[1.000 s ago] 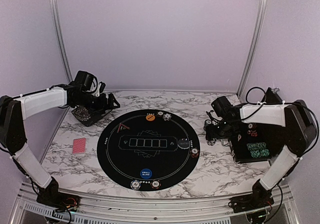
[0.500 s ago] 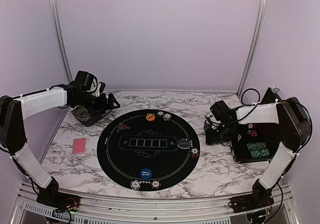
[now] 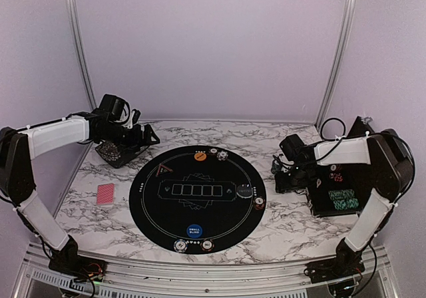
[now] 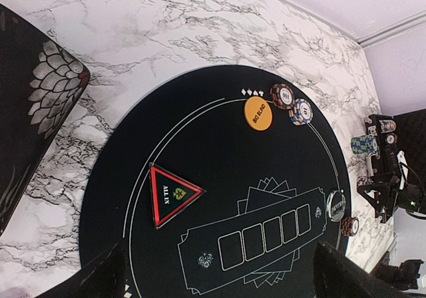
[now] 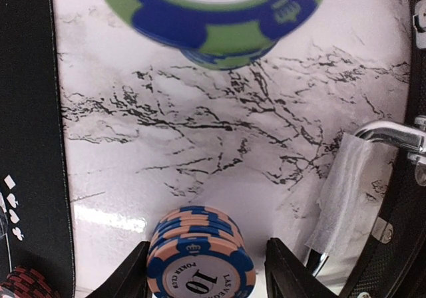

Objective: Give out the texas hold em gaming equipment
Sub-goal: Pick up the pile of poker chips from the center of the board.

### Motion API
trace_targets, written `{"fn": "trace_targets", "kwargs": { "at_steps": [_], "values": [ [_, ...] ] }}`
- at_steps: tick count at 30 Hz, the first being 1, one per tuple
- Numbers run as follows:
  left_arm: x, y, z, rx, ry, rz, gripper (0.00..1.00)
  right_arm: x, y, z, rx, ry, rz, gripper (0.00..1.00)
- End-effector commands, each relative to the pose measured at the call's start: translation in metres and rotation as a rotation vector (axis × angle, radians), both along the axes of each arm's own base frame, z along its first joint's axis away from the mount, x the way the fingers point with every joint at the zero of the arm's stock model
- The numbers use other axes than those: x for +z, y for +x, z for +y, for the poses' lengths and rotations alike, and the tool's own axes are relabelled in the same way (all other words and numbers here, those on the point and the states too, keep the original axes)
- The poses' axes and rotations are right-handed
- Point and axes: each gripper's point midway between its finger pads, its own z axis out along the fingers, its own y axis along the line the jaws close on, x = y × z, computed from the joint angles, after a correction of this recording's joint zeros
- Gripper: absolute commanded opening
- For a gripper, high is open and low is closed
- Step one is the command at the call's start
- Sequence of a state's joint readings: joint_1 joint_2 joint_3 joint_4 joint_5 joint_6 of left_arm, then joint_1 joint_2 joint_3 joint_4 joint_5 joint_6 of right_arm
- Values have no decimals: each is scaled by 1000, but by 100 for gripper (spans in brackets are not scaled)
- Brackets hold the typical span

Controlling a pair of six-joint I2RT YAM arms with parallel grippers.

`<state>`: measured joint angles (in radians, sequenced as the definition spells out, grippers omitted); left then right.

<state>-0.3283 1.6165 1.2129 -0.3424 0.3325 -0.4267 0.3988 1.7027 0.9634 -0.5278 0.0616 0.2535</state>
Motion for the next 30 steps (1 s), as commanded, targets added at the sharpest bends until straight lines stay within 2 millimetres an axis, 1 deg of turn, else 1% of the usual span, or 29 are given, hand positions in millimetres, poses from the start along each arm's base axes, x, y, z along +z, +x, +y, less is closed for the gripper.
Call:
{"fn": "trace_targets", "kwargs": {
  "at_steps": [1,10,18,22,30],
  "values": [
    [-7,-4,-1,-8,6,17,99,-2,1,-2,-3,-14,14,54],
    [-8,-4,0,-8,7,16,99,-5,-2,4,7,-21,25,47],
    [-8,-4,0,-10,6,17,99,-5,-4,4,-1,-17,23,36],
    [-8,-4,-1,-10,5,16,99,0,-2,5,-6,-9,10,30],
    [-8,-4,-1,-8,5,17,99,13,3,7,-10,-1,-18,25]
  ]
}}
